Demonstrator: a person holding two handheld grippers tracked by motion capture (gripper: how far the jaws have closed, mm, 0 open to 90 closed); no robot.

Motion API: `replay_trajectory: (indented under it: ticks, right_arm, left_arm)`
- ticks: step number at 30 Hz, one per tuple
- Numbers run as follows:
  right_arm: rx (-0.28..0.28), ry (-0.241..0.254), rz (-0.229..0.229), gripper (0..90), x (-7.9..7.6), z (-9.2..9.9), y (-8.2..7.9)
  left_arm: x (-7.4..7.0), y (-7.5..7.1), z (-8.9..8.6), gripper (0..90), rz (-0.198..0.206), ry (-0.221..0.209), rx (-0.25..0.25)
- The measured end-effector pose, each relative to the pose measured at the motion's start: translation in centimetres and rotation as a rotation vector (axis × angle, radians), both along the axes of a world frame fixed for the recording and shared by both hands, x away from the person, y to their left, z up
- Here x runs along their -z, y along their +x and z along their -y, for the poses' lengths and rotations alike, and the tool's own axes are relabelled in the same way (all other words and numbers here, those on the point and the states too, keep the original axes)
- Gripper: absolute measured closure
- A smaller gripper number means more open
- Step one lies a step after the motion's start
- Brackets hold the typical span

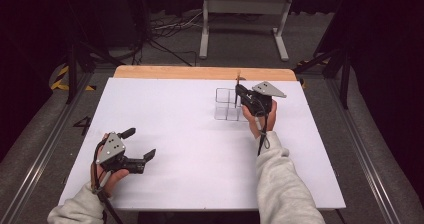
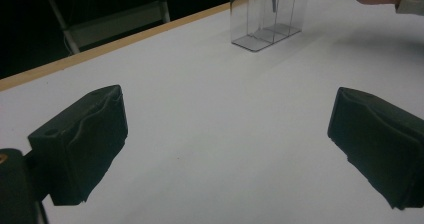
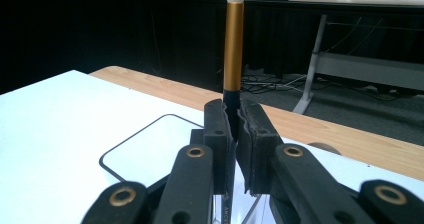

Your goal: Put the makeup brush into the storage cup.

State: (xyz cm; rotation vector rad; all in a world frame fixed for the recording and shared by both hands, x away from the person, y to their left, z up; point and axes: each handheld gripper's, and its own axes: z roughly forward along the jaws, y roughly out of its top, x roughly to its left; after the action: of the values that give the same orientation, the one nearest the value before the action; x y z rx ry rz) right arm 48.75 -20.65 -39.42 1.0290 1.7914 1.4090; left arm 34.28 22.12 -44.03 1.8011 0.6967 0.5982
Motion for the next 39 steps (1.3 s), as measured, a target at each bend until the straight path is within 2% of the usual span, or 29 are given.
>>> replay_trajectory:
  ticks: [3,8,13,17,24,30,39]
  right_arm:
    - [0.01,-0.003,0.003,82.5,-0.1,0.0,-0.1]
    - [0.017,-0.009,0.018,71.7,-0.8,0.3,-0.4]
    - [0.01,-0.014,0.035,67.0,-1.6,0.7,-0.9]
    - [0.019,-0.038,0.069,60.5,-2.8,1.3,-1.8]
    - [0.008,-0.091,0.104,51.5,-3.7,1.6,-3.1]
    - [0.011,-0.136,0.125,42.4,-4.3,1.8,-4.2]
    - [0.042,-0.133,0.124,26.9,-4.3,2.5,-5.0]
  left_arm:
    - [0.0,0.0,-0.1,3.6,-0.002,-0.001,0.002]
    - [0.0,0.0,0.0,3.5,-0.004,-0.001,0.002]
    - [0.0,0.0,0.0,3.6,-0.003,0.001,-0.001]
    - [0.0,0.0,0.0,3.6,-0.002,-0.002,0.004]
    - [0.0,0.0,0.1,3.4,0.0,-0.005,0.007]
    - [0.0,0.0,0.1,3.4,-0.001,0.001,0.007]
    - [0.1,0.0,0.2,3.4,0.001,0.002,0.009]
